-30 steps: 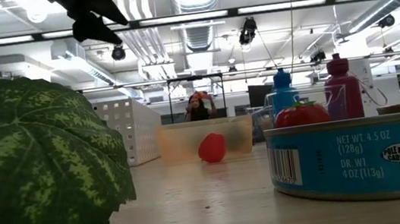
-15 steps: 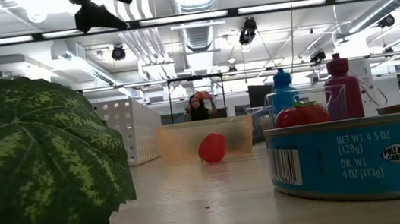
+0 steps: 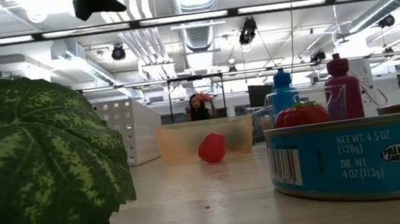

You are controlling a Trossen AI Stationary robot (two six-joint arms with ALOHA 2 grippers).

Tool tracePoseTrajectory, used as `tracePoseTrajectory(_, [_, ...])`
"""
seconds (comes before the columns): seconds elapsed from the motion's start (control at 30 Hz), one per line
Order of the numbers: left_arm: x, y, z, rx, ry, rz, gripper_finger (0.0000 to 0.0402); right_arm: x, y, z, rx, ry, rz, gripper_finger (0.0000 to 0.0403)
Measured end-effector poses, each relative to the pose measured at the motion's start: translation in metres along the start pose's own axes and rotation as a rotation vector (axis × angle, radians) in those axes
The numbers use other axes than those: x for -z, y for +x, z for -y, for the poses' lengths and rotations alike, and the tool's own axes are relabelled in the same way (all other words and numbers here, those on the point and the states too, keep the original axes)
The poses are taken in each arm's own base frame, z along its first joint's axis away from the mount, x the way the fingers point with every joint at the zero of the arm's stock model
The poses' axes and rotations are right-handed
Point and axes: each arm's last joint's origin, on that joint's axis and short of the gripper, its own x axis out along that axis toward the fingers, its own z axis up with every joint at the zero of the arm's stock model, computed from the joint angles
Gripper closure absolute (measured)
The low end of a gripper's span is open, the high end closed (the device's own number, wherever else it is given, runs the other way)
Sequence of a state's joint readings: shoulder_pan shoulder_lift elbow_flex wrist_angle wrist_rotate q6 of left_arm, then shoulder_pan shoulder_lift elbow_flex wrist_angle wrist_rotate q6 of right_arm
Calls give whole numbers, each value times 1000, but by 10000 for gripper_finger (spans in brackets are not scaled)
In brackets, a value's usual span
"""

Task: Pick & Place Food Item
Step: Put the purple tumbler into the transparent bin

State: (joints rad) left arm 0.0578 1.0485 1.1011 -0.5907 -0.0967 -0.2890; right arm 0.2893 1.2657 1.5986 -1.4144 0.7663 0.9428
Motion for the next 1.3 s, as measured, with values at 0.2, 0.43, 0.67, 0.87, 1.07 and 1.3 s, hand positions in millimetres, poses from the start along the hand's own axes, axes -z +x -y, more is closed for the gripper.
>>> tracePoseTrajectory(0.2, [-1,0,2,10,2,13,54,-9,6,29,113,89,-35,394])
tracePoseTrajectory(0.43, [-2,0,2,12,2,19,53,-15,21,48,171,83,-116,394])
tracePoseTrajectory(0.67, [-1,0,2,4,2,21,53,-3,49,64,255,97,-229,394])
tracePoseTrajectory(0.87, [-1,0,2,4,2,20,55,5,53,79,195,142,-243,394])
tracePoseTrajectory(1.07, [-1,0,2,3,2,21,52,9,40,102,185,238,-215,394])
tracePoseTrajectory(1.3, [-1,0,1,-1,4,21,55,12,38,108,176,273,-191,394])
